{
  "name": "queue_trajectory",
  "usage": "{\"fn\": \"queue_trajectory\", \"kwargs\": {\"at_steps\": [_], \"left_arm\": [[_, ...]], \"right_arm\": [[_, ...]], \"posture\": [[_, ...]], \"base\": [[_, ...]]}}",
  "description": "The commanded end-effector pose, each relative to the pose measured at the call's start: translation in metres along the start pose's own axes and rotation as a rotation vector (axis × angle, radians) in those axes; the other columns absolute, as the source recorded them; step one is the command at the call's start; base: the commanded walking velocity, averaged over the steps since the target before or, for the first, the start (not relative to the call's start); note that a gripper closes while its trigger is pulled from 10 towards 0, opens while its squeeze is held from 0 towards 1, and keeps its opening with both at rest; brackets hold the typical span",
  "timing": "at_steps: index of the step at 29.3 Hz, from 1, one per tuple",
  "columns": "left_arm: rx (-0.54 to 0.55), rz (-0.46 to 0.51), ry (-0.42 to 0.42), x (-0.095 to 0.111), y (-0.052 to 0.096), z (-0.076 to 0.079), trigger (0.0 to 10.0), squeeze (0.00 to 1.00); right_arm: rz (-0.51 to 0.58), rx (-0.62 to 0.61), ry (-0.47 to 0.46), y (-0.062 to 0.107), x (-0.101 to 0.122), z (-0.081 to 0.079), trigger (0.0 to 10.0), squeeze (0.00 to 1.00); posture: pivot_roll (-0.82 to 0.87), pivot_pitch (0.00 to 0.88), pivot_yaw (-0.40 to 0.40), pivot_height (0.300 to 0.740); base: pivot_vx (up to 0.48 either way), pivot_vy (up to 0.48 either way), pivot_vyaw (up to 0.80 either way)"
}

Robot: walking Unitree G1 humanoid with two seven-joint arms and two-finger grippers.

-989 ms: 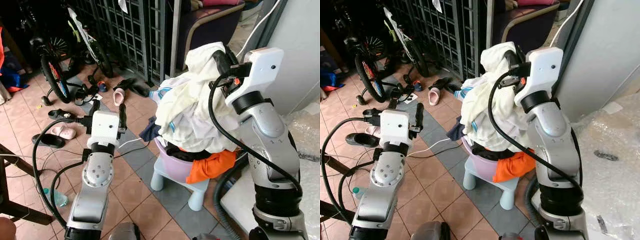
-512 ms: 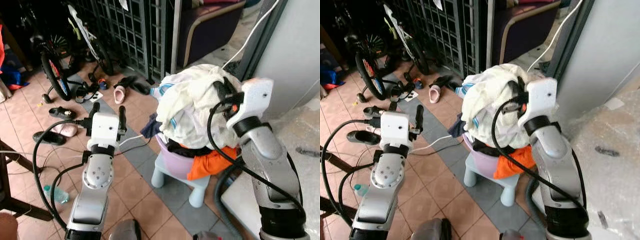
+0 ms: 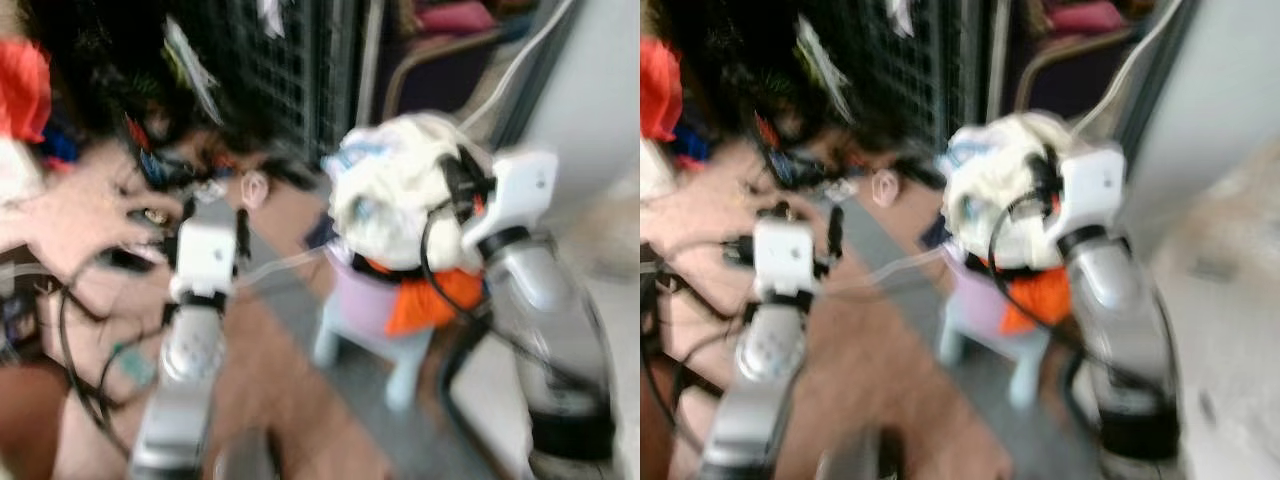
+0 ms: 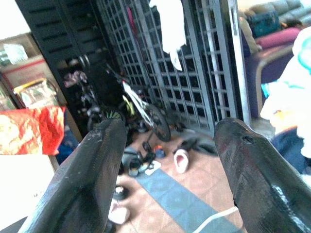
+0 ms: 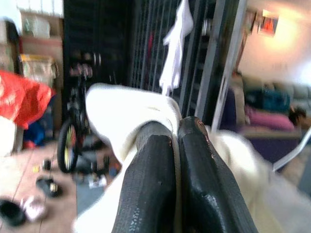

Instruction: Clothes washing

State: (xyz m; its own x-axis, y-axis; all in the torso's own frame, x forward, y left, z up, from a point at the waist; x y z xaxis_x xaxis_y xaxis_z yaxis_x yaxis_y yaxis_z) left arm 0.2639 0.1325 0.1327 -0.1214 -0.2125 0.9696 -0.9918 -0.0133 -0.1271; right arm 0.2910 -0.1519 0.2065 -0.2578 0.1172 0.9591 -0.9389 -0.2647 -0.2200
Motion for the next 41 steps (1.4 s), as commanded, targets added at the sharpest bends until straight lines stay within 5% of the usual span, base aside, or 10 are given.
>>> {"fn": "queue_trajectory", "kwargs": {"at_steps": [1, 15, 20, 21, 24, 25, 27, 28, 34, 41], "left_arm": [[0.001, 0.031, -0.022, 0.008, -0.006, -0.003, 10.0, 0.0], [-0.06, 0.047, 0.001, 0.015, -0.005, -0.001, 10.0, 0.0], [-0.059, 0.04, 0.001, 0.013, -0.008, -0.002, 10.0, 0.0], [-0.062, 0.04, 0.007, 0.013, -0.008, -0.002, 10.0, 0.0], [-0.074, 0.042, 0.014, 0.012, -0.007, 0.0, 10.0, 0.0], [-0.076, 0.042, 0.015, 0.012, -0.007, 0.001, 10.0, 0.0], [-0.077, 0.042, 0.016, 0.012, -0.008, 0.001, 10.0, 0.0], [-0.079, 0.042, 0.016, 0.012, -0.008, 0.001, 10.0, 0.0], [-0.083, 0.043, 0.019, 0.013, -0.009, 0.001, 10.0, 0.0], [-0.086, 0.042, 0.02, 0.012, -0.009, 0.002, 10.0, 0.0]], "right_arm": [[0.011, -0.004, 0.002, -0.003, 0.004, -0.001, 0.0, 0.0], [0.084, -0.132, 0.116, -0.005, 0.028, 0.015, 0.0, 0.0], [0.165, -0.355, 0.256, -0.008, 0.058, 0.056, 0.0, 0.0], [0.134, -0.373, 0.289, -0.001, 0.051, 0.064, 2.4, 0.0], [0.046, -0.346, 0.304, 0.014, 0.028, 0.066, 2.6, 0.0], [0.014, -0.335, 0.277, 0.017, 0.021, 0.063, 8.7, 0.0], [-0.008, -0.328, 0.258, 0.019, 0.016, 0.06, 8.7, 0.0], [-0.03, -0.321, 0.238, 0.02, 0.01, 0.056, 10.0, 0.0], [-0.044, -0.296, 0.202, 0.018, 0.002, 0.039, 10.0, 0.0], [-0.036, -0.296, 0.192, 0.014, 0.003, 0.041, 10.0, 0.0]], "posture": [[-0.03, 0.039, 0.067, 0.74], [-0.03, 0.045, 0.094, 0.74], [-0.03, 0.032, 0.088, 0.74], [-0.04, 0.022, 0.083, 0.74], [-0.04, 0.018, 0.079, 0.74], [-0.04, 0.019, 0.081, 0.74], [-0.04, 0.019, 0.082, 0.74], [-0.05, 0.027, 0.084, 0.74], [-0.04, 0.026, 0.091, 0.74], [-0.04, 0.025, 0.087, 0.74]], "base": [[0.0, 0.0, 0.0], [0.0, 0.0, 0.0], [0.0, 0.0, 0.0], [0.0, 0.0, 0.0], [0.0, 0.0, 0.0], [0.0, 0.0, 0.0], [0.0, 0.0, 0.0], [0.0, 0.0, 0.0], [0.0, -0.202, -0.46], [0.0, -0.409, -0.8]]}}
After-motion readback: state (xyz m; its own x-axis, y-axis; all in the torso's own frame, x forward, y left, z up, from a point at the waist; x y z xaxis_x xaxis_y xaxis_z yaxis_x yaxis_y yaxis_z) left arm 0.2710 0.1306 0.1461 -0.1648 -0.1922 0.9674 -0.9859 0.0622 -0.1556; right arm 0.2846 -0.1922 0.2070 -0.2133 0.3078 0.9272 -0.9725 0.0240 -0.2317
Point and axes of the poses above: a point about 5 cm out from each wrist's last joint towards the gripper, its own y axis pointing back from the gripper into the wrist, its own x axis along the axis of the wrist's last joint, z = x × y, the point moved 1 cm from there along -y, pointing out of the wrist towards the gripper, and after that the axes turned 2 degrees about y, right-handed, at the moved point
